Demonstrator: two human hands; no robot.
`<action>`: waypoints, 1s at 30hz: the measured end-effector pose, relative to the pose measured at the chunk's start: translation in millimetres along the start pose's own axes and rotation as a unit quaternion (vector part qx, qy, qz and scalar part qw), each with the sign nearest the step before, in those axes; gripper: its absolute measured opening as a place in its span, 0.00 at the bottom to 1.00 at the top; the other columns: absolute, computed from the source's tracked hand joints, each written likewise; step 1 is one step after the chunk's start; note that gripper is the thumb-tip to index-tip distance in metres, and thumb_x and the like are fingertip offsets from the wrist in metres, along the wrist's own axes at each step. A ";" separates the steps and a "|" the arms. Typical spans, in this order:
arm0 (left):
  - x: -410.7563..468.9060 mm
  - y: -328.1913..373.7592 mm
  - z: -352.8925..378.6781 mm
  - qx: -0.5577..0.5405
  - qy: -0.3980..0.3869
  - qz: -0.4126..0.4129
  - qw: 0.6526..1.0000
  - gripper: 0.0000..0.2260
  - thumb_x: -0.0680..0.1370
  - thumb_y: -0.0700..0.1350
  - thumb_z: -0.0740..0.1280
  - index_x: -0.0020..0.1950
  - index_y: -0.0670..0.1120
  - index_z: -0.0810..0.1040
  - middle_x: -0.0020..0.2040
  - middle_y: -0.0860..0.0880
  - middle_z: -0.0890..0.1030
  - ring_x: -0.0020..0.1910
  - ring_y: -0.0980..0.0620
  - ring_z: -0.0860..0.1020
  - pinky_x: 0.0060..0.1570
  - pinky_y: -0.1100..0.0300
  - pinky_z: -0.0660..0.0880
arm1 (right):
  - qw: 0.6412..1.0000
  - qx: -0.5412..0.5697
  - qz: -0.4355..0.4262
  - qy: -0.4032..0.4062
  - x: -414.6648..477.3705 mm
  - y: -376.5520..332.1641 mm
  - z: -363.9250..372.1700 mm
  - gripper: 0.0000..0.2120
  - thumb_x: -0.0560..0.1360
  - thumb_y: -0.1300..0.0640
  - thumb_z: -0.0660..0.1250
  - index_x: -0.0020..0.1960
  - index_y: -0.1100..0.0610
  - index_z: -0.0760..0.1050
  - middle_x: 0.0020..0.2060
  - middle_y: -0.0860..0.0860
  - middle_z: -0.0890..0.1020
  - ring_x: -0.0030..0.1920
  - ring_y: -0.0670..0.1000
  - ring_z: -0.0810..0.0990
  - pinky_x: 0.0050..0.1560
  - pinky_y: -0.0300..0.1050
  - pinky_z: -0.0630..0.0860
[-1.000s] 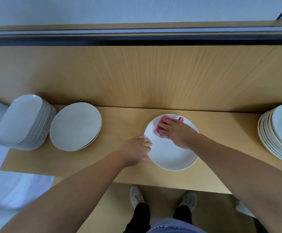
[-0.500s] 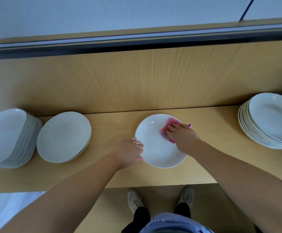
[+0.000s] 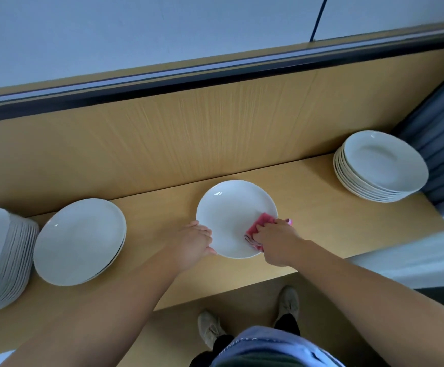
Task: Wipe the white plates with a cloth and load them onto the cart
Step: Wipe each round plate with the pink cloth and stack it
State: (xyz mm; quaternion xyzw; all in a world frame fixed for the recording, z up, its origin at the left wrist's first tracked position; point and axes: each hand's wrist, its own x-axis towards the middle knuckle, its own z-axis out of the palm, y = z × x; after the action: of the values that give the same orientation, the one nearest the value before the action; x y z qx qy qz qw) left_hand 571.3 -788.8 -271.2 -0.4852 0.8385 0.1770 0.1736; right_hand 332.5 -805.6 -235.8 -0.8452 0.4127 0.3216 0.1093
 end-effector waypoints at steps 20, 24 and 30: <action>0.5 8.7 -5.3 -0.018 0.009 -0.032 0.999 0.19 0.83 0.56 0.56 0.53 0.43 0.78 0.53 0.49 0.77 0.58 0.51 0.72 0.67 0.63 0.56 | 0.992 -0.043 -0.114 0.016 -5.5 19.4 -8.9 0.10 0.77 0.59 0.61 0.51 0.44 0.69 0.52 0.46 0.76 0.57 0.54 0.71 0.54 0.52 0.73; 1.2 10.9 -9.7 -0.023 -0.004 -0.035 0.999 0.19 0.83 0.55 0.56 0.54 0.42 0.78 0.55 0.48 0.77 0.59 0.51 0.72 0.70 0.61 0.55 | 0.989 0.004 -0.138 0.046 -4.8 17.6 -3.8 0.13 0.73 0.65 0.59 0.44 0.46 0.68 0.43 0.44 0.77 0.51 0.52 0.73 0.52 0.52 0.73; -4.6 18.6 -17.9 -0.046 0.012 -0.052 0.998 0.17 0.80 0.57 0.61 0.51 0.44 0.79 0.53 0.49 0.78 0.57 0.50 0.73 0.65 0.59 0.65 | 0.972 0.081 -0.178 0.131 -9.8 39.1 -12.2 0.11 0.74 0.64 0.58 0.42 0.49 0.73 0.32 0.45 0.74 0.34 0.47 0.70 0.37 0.43 0.62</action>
State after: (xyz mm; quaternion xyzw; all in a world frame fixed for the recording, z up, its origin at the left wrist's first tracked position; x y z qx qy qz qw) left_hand 555.1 -785.0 -251.0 -0.5373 0.8055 0.2001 0.1500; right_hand 303.5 -829.8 -217.0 -0.9281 0.2910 0.1495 0.1777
